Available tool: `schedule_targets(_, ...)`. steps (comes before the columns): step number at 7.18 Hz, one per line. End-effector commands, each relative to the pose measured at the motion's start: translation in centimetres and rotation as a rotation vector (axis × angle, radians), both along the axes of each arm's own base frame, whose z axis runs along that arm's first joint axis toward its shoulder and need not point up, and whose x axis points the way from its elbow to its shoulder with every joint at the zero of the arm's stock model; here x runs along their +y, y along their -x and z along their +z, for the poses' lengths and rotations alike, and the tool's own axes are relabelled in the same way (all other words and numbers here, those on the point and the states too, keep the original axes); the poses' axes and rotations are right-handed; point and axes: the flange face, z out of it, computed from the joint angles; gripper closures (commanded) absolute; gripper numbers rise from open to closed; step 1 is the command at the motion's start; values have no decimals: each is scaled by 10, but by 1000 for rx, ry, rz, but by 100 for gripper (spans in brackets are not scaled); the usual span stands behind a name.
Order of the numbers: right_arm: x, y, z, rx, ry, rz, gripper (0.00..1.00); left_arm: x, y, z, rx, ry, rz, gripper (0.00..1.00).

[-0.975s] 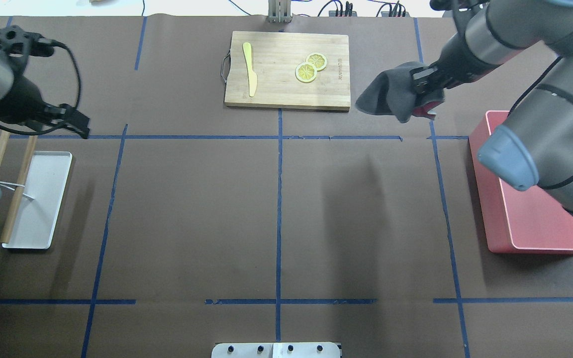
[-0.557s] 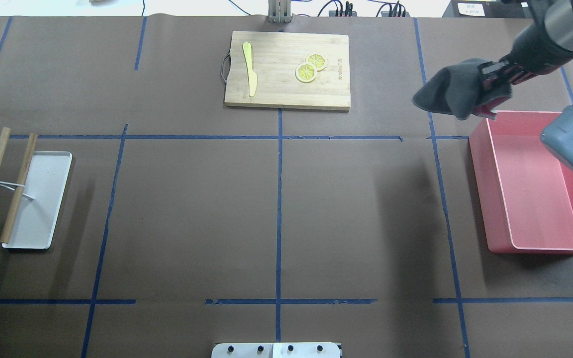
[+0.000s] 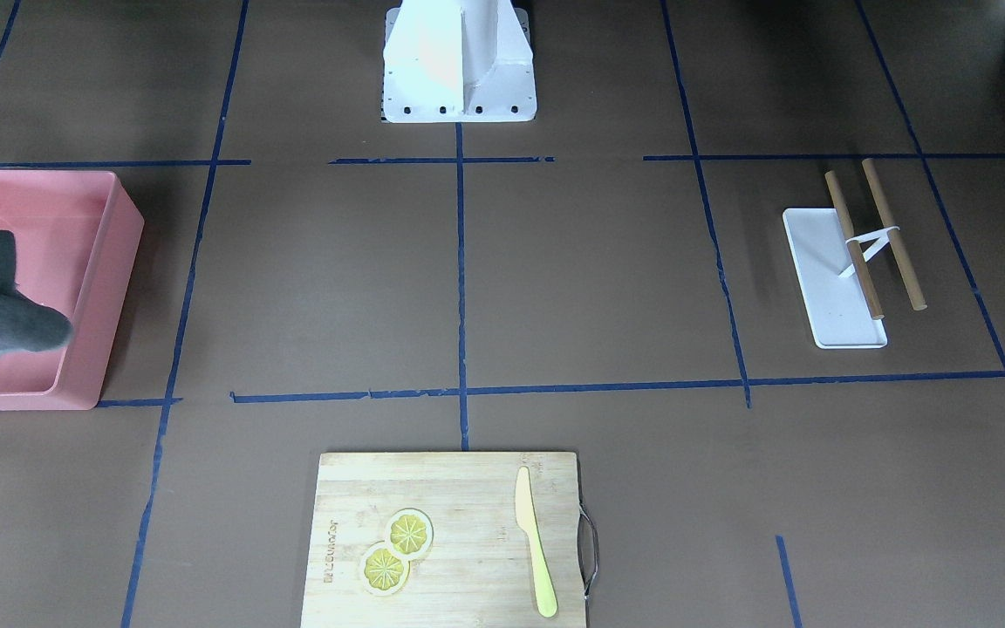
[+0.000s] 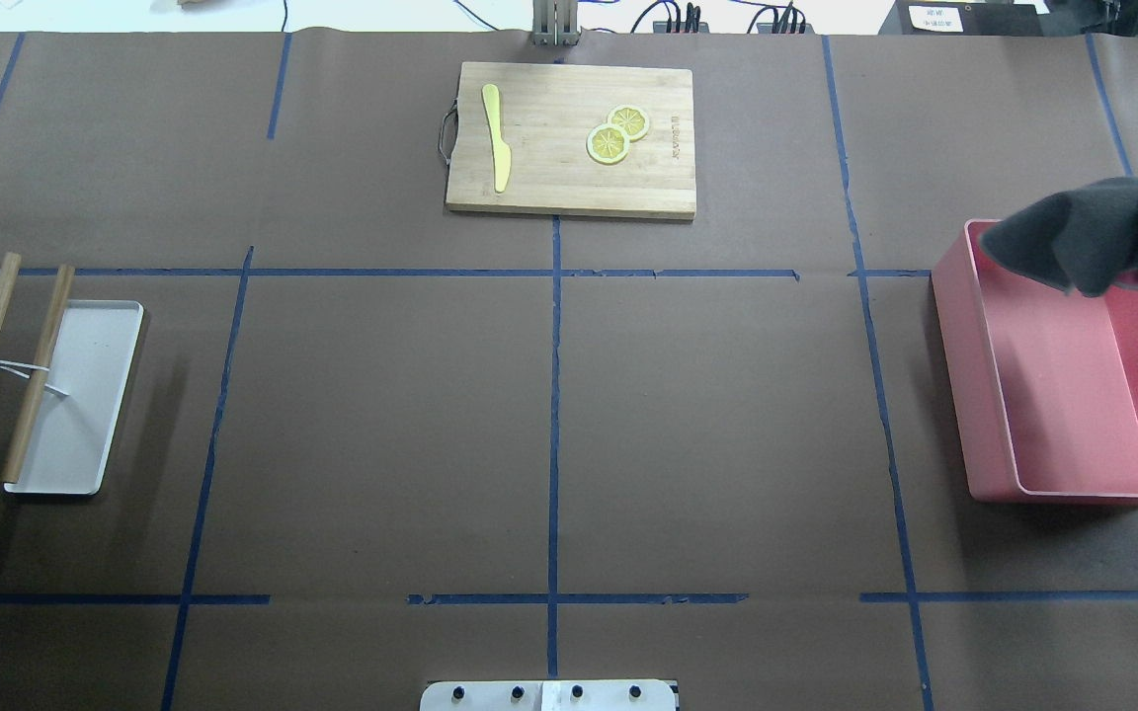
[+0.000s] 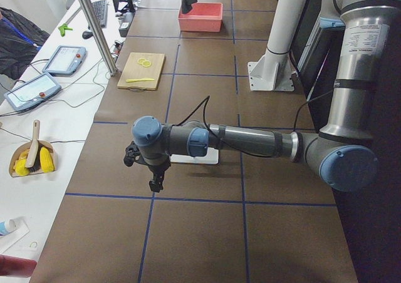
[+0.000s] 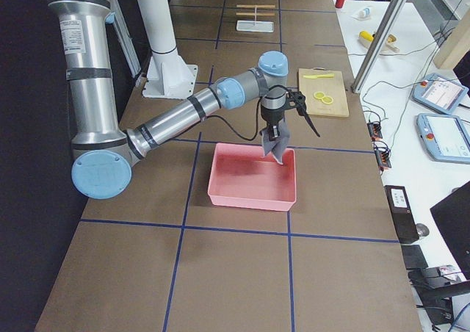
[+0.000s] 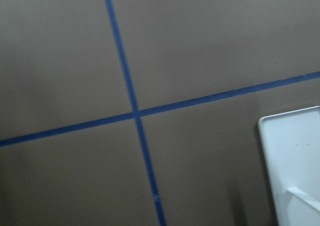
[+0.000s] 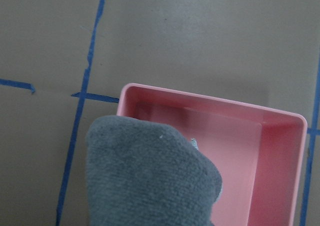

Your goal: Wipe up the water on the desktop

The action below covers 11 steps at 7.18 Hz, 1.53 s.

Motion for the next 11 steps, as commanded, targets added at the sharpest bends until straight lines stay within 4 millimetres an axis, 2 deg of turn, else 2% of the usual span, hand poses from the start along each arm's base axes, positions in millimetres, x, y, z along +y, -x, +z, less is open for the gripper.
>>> schedule_targets(1,-7,-5,-25,-12,-8,25,100,22,18,23,11,19,-33,0)
schedule_targets(2,-23,34,-77,-29,31,20,100,22,17,23,13,18,-32,0)
schedule_targets(3,-29,69,-117,-28,66,10,100,23,17,22,13,15,-33,0)
schedule_targets(4,-18,114,-136,-41,95,-8,100,29,17,29,11,19,-33,0)
schedule_targets(5,-1,168,-160,-37,124,6,100,39,16,30,11,21,-32,0)
schedule_targets(6,28,230,-165,10,139,6,100,39,16,18,12,-2,-32,0)
schedule_targets(7,40,256,-159,37,144,-17,100,40,17,15,14,-8,-33,0)
schedule_targets(8,47,281,-157,51,155,-38,100,39,16,16,14,-7,-32,0)
schedule_targets(10,47,354,-149,10,156,5,100,39,16,12,14,-15,-32,0)
schedule_targets(11,43,392,-170,-27,174,45,100,40,16,13,14,-13,-32,0)
